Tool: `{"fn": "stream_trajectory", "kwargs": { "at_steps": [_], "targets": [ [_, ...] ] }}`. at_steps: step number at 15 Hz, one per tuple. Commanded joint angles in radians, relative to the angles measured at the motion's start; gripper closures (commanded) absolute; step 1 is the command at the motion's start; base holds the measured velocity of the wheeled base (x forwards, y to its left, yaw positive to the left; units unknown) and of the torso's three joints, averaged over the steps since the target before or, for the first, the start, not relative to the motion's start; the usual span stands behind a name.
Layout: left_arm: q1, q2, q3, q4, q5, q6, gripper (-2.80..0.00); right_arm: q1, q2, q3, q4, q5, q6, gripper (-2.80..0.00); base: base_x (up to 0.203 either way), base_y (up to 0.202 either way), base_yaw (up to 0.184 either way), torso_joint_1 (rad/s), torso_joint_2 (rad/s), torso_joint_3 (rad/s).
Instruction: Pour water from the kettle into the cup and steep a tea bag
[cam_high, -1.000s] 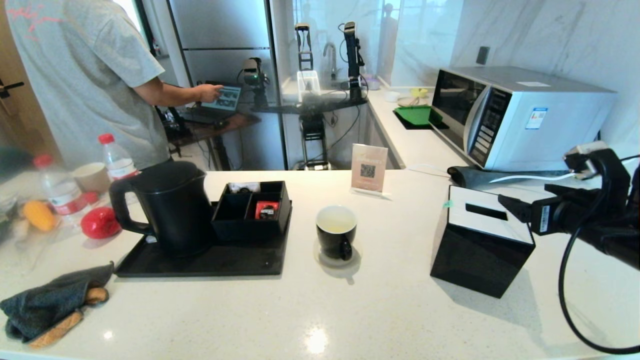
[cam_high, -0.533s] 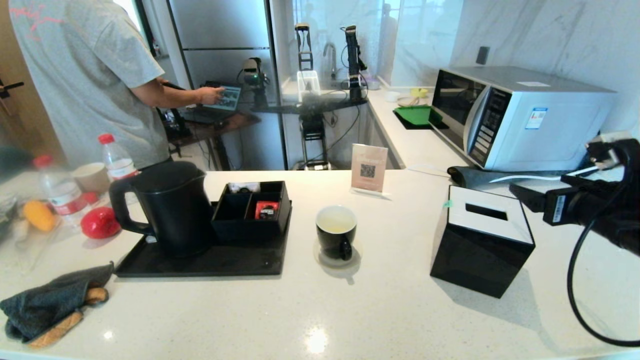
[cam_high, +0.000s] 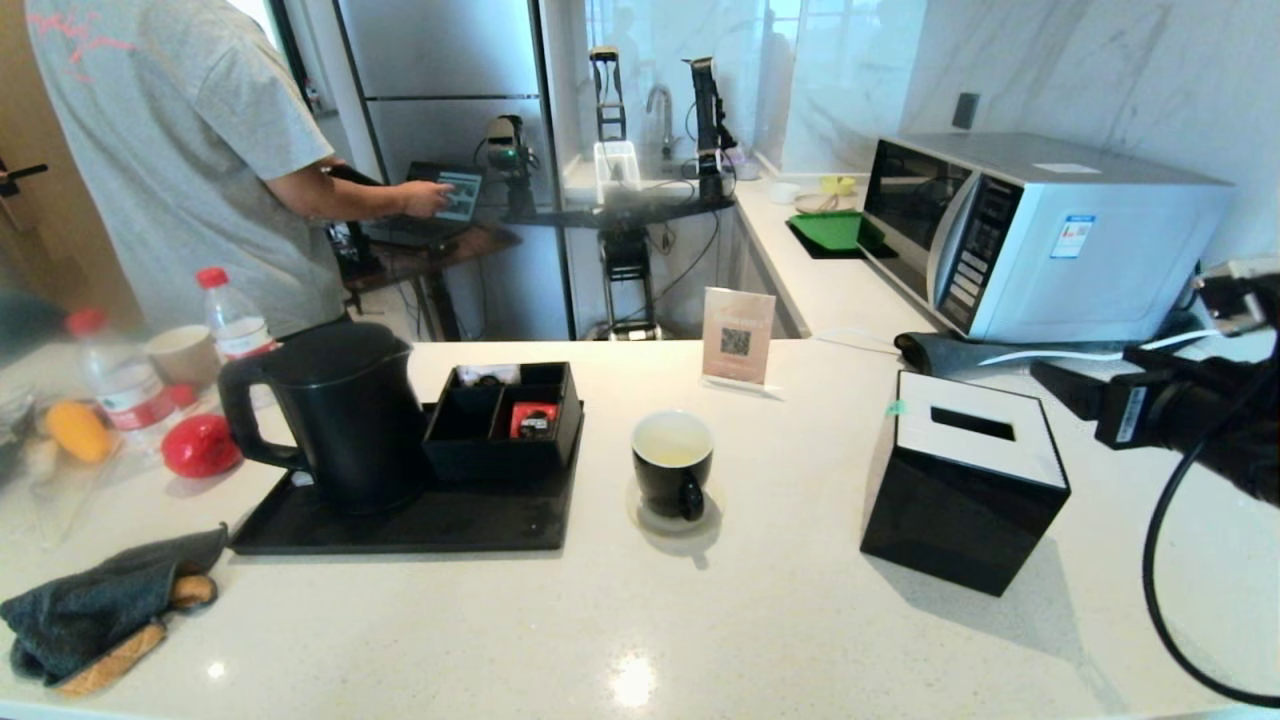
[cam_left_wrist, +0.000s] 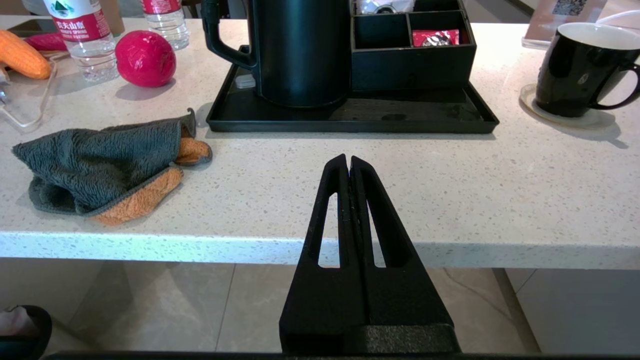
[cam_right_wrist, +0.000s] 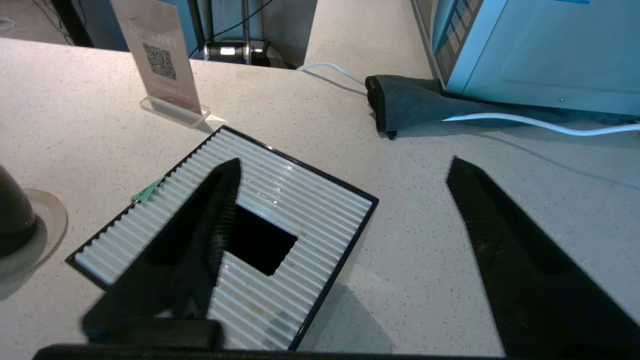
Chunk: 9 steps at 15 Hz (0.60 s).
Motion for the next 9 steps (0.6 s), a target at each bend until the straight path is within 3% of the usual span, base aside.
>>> {"fn": "stream_trajectory", "kwargs": {
  "at_steps": [1, 9],
  "targets": [
    [0.000, 0.000, 0.000, 0.000, 0.001, -0.001, 0.00, 0.005, -0.041, 0.031, 0.000, 0.016, 0.002, 0.00, 0.000, 0.000, 0.000, 0.000, 0.00, 0.000],
    [0.000, 0.000, 0.000, 0.000, 0.001, -0.001, 0.00, 0.183, -0.077, 0.021, 0.028, 0.017, 0.005, 0.00, 0.000, 0.000, 0.000, 0.000, 0.00, 0.000]
  ]
}}
